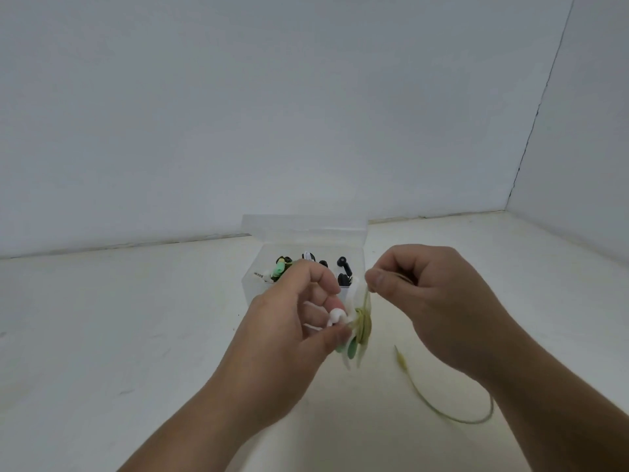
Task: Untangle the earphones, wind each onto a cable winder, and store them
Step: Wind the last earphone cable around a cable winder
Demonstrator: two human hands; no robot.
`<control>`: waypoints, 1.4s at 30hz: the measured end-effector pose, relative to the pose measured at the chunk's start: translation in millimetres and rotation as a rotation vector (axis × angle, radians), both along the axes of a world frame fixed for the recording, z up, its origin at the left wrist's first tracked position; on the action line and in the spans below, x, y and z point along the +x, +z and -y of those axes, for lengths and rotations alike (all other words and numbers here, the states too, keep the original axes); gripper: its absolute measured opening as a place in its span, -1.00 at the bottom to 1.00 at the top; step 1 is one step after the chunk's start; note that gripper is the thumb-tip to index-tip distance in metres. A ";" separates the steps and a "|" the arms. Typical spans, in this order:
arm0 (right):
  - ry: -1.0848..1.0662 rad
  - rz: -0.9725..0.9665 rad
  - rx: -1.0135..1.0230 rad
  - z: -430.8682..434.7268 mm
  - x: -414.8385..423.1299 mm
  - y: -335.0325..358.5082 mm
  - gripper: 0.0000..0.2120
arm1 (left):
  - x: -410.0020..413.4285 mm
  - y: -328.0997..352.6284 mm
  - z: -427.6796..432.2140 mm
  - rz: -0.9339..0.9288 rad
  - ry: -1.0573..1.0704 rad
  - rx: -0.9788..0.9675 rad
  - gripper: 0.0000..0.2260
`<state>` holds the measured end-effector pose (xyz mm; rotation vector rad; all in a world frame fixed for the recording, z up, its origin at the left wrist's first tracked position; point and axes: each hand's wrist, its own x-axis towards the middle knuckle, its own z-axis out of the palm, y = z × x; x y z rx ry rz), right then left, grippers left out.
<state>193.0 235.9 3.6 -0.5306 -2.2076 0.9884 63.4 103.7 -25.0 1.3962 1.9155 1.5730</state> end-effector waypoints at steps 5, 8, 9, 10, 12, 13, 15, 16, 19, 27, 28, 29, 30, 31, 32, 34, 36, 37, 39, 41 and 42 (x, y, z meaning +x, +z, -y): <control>-0.017 -0.014 -0.111 -3.4 0.4 -1.7 -0.70 | -1.5 4.0 1.2 0.166 -0.137 0.047 -0.75; 0.008 0.063 -0.186 -3.2 -1.3 -5.2 -0.64 | -1.9 2.8 1.1 0.241 -0.192 0.069 -0.76; 0.012 0.089 -0.206 -3.1 -2.9 -6.9 -0.62 | -1.7 2.3 1.0 0.264 -0.209 0.075 -0.76; 0.009 0.107 -0.223 -2.9 -3.8 -8.5 -0.59 | -1.4 1.8 0.9 0.292 -0.226 0.082 -0.76; -0.014 0.108 -0.239 -2.3 -5.1 -9.1 -0.57 | -0.8 0.7 -0.1 0.329 -0.250 0.088 -0.77; -0.030 0.087 -0.226 -2.2 -5.4 -8.7 -0.58 | -0.9 0.4 -0.3 0.317 -0.249 0.079 -0.77; -0.060 0.033 -0.177 -2.9 -4.8 -7.5 -0.60 | -1.4 1.6 -0.6 0.284 -0.239 0.053 -0.77; -0.060 0.017 -0.159 -2.7 -4.4 -6.8 -0.61 | -1.6 2.7 -0.1 0.277 -0.238 0.040 -0.76; -0.025 0.040 -0.109 0.3 -5.0 -5.8 -0.62 | -1.5 4.8 2.1 0.245 -0.253 -0.021 -0.68; 0.019 0.216 -0.239 -5.2 -8.8 -18.5 -0.59 | -4.4 5.2 -0.5 0.348 -0.159 0.214 -0.74; 0.055 0.246 -0.235 -3.0 -10.4 -20.7 -0.59 | -5.0 4.8 -0.9 0.376 -0.144 0.257 -0.75; 0.091 0.265 -0.221 -0.2 -12.3 -22.1 -0.59 | -5.9 4.3 -1.5 0.385 -0.109 0.290 -0.75; 0.120 0.273 -0.205 2.7 -13.7 -22.9 -0.59 | -6.6 4.0 -2.0 0.378 -0.051 0.312 -0.75; 0.141 0.275 -0.197 4.8 -14.5 -23.5 -0.60 | -7.8 3.2 -2.7 0.365 0.019 0.325 -0.73; 0.155 0.274 -0.195 6.3 -14.9 -23.6 -0.61 | -9.1 2.7 -3.0 0.360 0.078 0.337 -0.72; 0.185 0.286 -0.189 9.0 -15.6 -23.5 -0.63 | -11.4 2.7 -3.3 0.364 0.141 0.347 -0.74; 0.226 0.316 -0.165 13.2 -16.4 -23.1 -0.66 | -11.4 3.3 -2.9 0.351 0.171 0.333 -0.75; 0.246 0.330 -0.157 15.2 -16.7 -22.6 -0.67 | -11.0 3.0 -3.2 0.342 0.188 0.325 -0.76; 0.276 0.342 -0.158 17.9 -16.5 -21.1 -0.69 | -10.5 1.5 -3.8 0.337 0.218 0.311 -0.77; 0.294 0.335 -0.171 18.5 -15.1 -18.8 -0.69 | -10.1 0.9 -5.0 0.337 0.233 0.298 -0.77; 0.296 0.329 -0.181 18.2 -14.3 -17.8 -0.69 | -10.0 0.9 -5.2 0.334 0.240 0.291 -0.77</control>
